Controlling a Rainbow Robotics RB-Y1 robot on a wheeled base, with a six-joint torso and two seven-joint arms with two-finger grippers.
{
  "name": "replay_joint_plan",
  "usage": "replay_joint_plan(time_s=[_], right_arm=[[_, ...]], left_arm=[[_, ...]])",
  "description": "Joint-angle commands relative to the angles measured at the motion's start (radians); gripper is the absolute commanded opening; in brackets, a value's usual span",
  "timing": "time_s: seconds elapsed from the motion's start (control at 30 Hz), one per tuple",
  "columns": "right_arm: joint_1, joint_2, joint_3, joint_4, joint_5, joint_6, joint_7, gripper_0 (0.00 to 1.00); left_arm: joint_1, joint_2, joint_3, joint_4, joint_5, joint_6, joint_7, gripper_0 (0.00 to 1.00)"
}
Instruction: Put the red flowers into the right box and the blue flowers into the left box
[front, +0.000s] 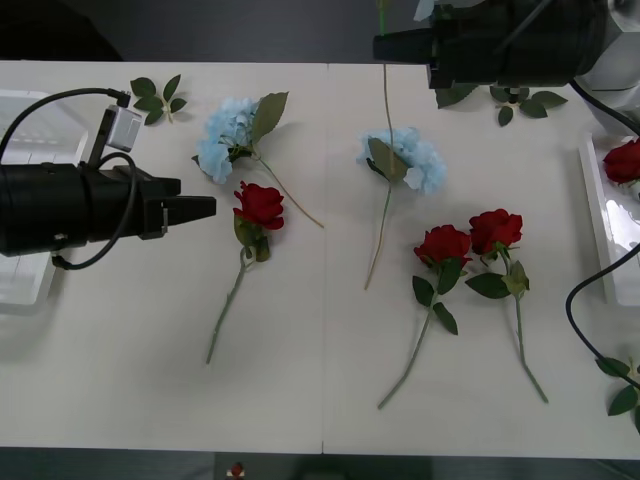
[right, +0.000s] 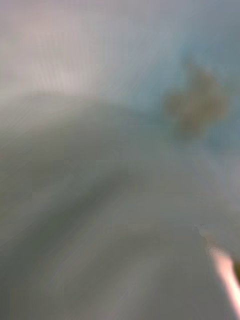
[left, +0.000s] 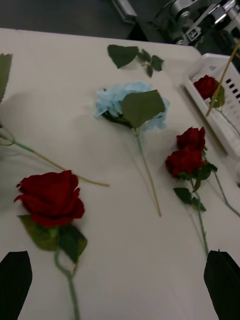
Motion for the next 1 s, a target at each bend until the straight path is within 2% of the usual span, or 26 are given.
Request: replay_joint_plan(time_s=[0.03, 0.17, 0.47, 0.87, 0.97, 1.0], right_arm=[[-0.042, -0.007, 0.035, -0.107, -0.047, -0.085, -0.126, 0.00], [-0.042, 0.016, 0.070, -0.150, -0.077, -0.159, -0.188, 0.00], [-0.014, 0.149, 0.040, -0.152, -0.050, -0.200, -0.277, 0.00], [-0.007, 0.201, 0.021, -0.150, 0.016, -0.190, -0.300, 0.00], [-0.007, 0.201, 0.020, -0.150, 0.016, -0.188, -0.300, 0.00], [-0.005, 0.201, 0.021, -0.150, 0.016, -0.188, -0.300, 0.00]], left_arm=[[0.045, -0.109, 0.009, -0.025, 0.053, -0.010, -0.096, 1.00], [0.071, -0.189, -0.021, -0.025, 0.089, -0.019, -0.185, 1.00], [0.082, -0.304, -0.146, -0.025, 0.090, -0.218, -0.425, 1.00], [-0.006, -0.356, -0.178, 0.001, 0.013, -0.301, -0.440, 1.00], [-0.033, -0.358, -0.176, 0.037, 0.030, -0.303, -0.441, 0.86], [-0.044, -0.358, -0.173, 0.047, 0.036, -0.303, -0.444, 0.77]])
